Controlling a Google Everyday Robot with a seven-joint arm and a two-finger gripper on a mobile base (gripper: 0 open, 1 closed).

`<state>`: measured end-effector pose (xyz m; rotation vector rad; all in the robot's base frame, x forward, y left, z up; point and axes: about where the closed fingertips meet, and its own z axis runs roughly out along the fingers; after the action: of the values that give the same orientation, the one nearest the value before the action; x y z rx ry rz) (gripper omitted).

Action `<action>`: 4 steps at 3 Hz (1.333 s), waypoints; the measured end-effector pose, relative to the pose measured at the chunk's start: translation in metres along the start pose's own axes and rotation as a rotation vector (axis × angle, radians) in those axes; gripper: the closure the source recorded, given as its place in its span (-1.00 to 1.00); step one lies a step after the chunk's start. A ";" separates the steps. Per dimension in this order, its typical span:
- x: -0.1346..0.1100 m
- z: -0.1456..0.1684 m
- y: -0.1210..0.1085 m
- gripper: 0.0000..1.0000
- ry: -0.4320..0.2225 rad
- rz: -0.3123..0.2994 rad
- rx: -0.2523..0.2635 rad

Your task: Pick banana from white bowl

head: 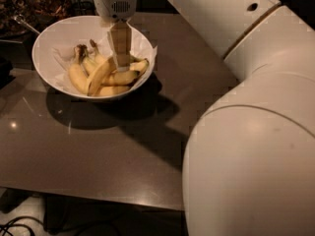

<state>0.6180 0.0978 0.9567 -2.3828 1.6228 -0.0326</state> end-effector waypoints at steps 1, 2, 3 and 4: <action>-0.006 0.021 -0.008 -0.56 0.023 -0.018 -0.029; -0.012 0.037 -0.013 -0.34 0.055 -0.038 -0.048; -0.016 0.048 -0.019 -0.26 0.080 -0.054 -0.061; -0.018 0.056 -0.023 -0.18 0.096 -0.062 -0.072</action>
Offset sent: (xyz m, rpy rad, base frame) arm -0.0015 0.0117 -0.0448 -0.2058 0.1036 0.0482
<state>0.6411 0.1335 0.9095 -2.5209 1.6172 -0.1034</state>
